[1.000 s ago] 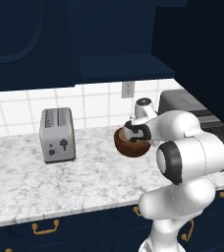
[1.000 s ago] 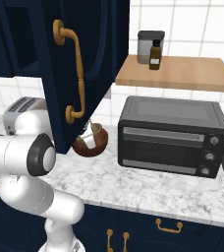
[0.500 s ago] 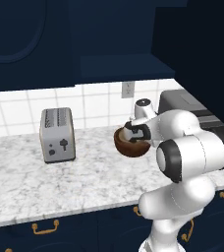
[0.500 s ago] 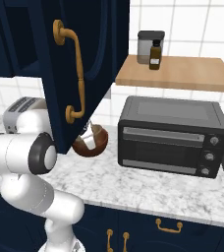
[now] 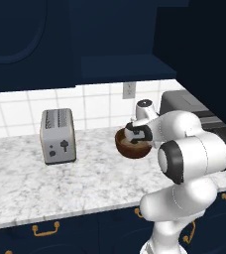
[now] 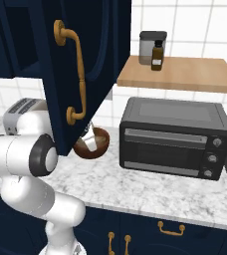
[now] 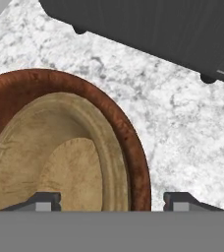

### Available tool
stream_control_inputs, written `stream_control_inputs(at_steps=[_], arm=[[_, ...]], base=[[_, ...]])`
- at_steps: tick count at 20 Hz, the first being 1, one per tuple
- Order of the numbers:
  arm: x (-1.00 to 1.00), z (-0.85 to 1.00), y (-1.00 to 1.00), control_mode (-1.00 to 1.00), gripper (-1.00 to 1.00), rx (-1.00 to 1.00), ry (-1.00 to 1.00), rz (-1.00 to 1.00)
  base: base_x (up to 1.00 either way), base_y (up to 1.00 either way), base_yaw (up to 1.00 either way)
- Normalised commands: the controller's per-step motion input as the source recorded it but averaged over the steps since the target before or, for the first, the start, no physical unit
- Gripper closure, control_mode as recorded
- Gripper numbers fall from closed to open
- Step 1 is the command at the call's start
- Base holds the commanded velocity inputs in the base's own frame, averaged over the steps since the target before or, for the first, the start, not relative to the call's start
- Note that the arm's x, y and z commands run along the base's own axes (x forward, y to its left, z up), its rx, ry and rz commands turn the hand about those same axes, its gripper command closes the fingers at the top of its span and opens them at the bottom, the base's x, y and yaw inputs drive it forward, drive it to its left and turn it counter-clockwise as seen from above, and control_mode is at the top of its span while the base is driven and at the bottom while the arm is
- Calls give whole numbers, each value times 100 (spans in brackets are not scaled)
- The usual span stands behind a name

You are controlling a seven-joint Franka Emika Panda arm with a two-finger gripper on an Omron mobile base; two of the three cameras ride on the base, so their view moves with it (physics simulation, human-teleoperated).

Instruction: Pick up the bowls on the counter and stack them on top of one another in the open cabinet. Place the smaller bowl on top of the larger bowl.

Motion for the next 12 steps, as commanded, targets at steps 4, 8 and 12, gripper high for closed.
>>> stream_control_inputs(at_steps=[4, 8, 12], arm=[[0, 10, 0, -100, -100, 0, 0, 0], [-1, 29, 0, -100, -100, 0, -2, 0], [-30, 8, -5, -100, -100, 0, 0, 3]], base=[[0, 0, 0], [0, 0, 0], [0, 0, 0]])
